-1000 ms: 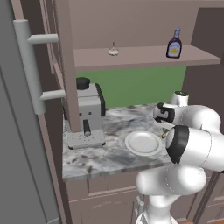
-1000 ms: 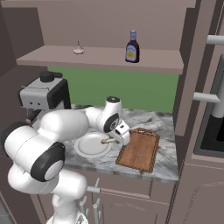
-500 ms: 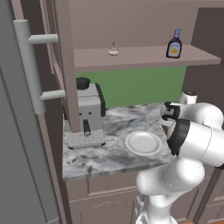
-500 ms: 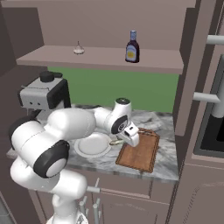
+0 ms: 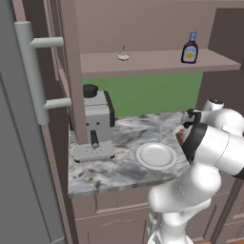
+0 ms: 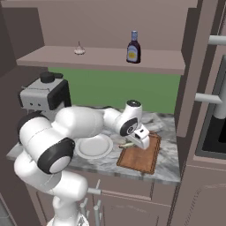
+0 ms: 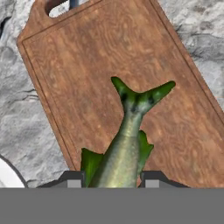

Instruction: Pick the fish from the plate and place it on the cutting board. Then pick the condiment bottle from the cabinet and place it next to the cutting board.

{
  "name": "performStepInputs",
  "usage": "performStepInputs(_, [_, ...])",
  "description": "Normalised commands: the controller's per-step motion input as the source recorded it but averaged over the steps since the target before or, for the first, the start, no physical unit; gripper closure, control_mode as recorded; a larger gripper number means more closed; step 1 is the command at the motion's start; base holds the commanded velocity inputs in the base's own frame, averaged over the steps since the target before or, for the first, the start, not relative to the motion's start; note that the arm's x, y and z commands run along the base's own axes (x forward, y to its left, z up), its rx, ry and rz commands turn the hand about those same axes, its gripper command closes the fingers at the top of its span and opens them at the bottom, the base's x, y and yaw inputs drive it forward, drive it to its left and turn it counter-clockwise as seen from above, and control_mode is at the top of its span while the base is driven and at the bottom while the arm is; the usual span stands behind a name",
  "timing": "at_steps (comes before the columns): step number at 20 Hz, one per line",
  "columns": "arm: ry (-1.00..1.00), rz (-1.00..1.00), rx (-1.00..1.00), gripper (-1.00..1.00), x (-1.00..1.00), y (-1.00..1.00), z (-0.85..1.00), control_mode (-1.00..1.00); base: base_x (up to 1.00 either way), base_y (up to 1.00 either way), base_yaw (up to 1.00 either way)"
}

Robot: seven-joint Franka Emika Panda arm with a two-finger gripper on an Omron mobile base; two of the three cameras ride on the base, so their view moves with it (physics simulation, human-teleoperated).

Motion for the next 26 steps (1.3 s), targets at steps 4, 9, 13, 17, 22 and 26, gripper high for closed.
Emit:
performStepInputs(4, [0.00, 0.00, 0.00, 1.00, 0.00, -0.25, -0.10, -1.00, 0.00, 0.00, 0.00])
performStepInputs(9, [0.00, 0.00, 0.00, 1.00, 0.01, -0.21, -0.15, -1.00, 0.00, 0.00, 0.00])
performStepInputs(13, [-0.02, 0.00, 0.02, 1.00, 0.08, -0.13, -0.21, -1.00, 0.00, 0.00, 0.00])
performStepInputs(17, [-0.02, 0.00, 0.04, 1.00, 0.12, -0.04, -0.25, -1.00, 0.00, 0.00, 0.00])
performStepInputs(22, [-0.01, 0.00, 0.03, 1.00, 0.10, 0.00, -0.20, -1.00, 0.00, 0.00, 0.00])
performStepInputs(26, [0.00, 0.00, 0.00, 1.00, 0.06, 0.00, -0.14, -1.00, 0.00, 0.00, 0.00])
